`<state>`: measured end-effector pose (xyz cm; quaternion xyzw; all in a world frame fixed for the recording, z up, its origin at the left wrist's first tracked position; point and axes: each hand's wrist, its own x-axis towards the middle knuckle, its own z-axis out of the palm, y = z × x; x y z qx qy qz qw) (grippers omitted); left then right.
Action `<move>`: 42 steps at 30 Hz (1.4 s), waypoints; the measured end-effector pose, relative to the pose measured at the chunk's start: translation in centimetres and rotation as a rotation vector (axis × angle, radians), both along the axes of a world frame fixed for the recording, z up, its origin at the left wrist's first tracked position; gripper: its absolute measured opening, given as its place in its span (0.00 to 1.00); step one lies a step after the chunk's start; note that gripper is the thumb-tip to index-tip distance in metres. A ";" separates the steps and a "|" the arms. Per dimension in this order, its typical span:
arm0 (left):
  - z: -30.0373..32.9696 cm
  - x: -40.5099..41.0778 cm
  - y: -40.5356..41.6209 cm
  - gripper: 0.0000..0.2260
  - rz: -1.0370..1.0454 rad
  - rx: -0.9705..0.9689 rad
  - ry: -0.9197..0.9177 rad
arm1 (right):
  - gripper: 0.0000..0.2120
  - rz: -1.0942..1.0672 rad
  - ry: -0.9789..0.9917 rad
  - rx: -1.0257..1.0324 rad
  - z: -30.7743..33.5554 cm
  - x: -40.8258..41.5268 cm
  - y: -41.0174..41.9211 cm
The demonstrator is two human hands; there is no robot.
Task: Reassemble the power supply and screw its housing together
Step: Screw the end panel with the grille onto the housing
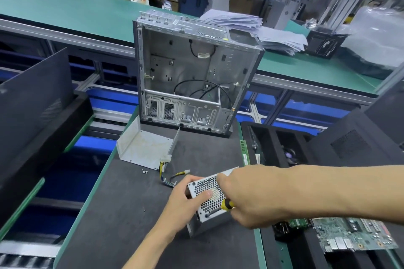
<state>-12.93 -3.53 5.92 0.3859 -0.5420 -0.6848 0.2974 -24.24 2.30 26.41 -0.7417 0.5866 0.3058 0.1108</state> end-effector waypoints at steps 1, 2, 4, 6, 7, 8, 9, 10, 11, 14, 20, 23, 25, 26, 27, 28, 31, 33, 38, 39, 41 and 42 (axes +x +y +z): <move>0.0 0.0 0.0 0.09 0.002 -0.003 -0.007 | 0.07 0.056 0.019 -0.026 0.1 0.2 0.0; 0.0 0.0 0.0 0.08 0.001 -0.006 -0.009 | 0.05 0.107 0.037 -0.052 0.3 0.4 0.0; 0.1 0.0 0.1 0.08 -0.002 -0.010 0.005 | 0.08 0.135 0.076 -0.047 0.5 0.5 -0.5; 0.0 0.0 0.1 0.09 0.005 -0.013 0.014 | 0.14 0.085 0.108 0.038 0.5 0.5 -1.1; -0.1 0.0 0.1 0.09 0.010 -0.013 0.015 | 0.15 0.072 0.123 0.079 0.4 0.5 -1.4; -0.2 0.0 0.0 0.10 0.010 -0.011 0.018 | 0.15 0.066 0.131 0.112 0.3 0.4 -1.5; -0.3 0.0 0.0 0.10 0.008 -0.011 0.019 | 0.15 0.063 0.134 0.144 0.2 0.3 -1.6; -0.3 -0.1 -0.1 0.11 0.006 -0.011 0.020 | 0.14 0.050 0.122 0.164 0.2 0.3 -1.6; -0.3 -0.1 -0.1 0.12 0.005 -0.008 0.022 | 0.11 0.034 0.100 0.167 0.2 0.2 -1.6; -0.3 -0.1 -0.1 0.10 -0.003 0.003 0.021 | 0.06 0.061 0.067 0.100 0.5 0.3 -1.4; -0.4 -0.1 0.0 0.09 -0.001 -0.009 0.016 | 0.16 0.117 0.097 0.078 0.4 0.3 -2.6; -0.7 -0.1 -0.1 0.09 0.013 -0.007 0.029 | 0.17 0.080 0.098 0.154 -0.2 -0.1 -2.9; -0.9 -0.2 -0.3 0.10 0.015 0.001 0.031 | 0.18 0.052 0.085 0.174 -0.3 -0.4 -2.8; -1.0 -0.2 -0.3 0.10 0.013 0.001 0.029 | 0.16 0.039 0.070 0.168 -0.2 -0.5 -2.7; -1.0 -0.2 -0.4 0.10 0.011 -0.002 0.024 | 0.13 0.032 0.059 0.152 -0.2 -0.6 -2.7; -1.0 -0.2 -0.4 0.10 0.010 -0.007 0.022 | 0.12 0.033 0.055 0.129 -0.2 -0.7 -2.7; -0.9 -0.3 -0.5 0.10 0.013 -0.031 0.006 | 0.13 0.099 0.047 0.051 -0.6 -1.2 -3.1; -0.8 -0.3 -0.4 0.10 0.012 -0.046 -0.004 | 0.17 0.140 0.065 -0.001 -0.7 -1.4 -3.3; -0.9 -0.2 -0.3 0.10 0.003 -0.043 0.000 | 0.20 0.166 0.047 -0.070 -1.5 -1.9 -2.6; -0.9 -0.2 -0.3 0.10 0.007 -0.044 -0.001 | 0.18 0.152 0.029 -0.076 -1.5 -2.0 -2.3; -1.0 -0.3 -0.5 0.10 0.010 -0.035 0.004 | 0.13 0.140 0.006 -0.059 -1.4 -2.1 -1.9; -1.0 -0.2 -0.5 0.10 0.007 -0.027 0.010 | 0.12 0.143 -0.005 -0.047 -1.3 -2.1 -1.9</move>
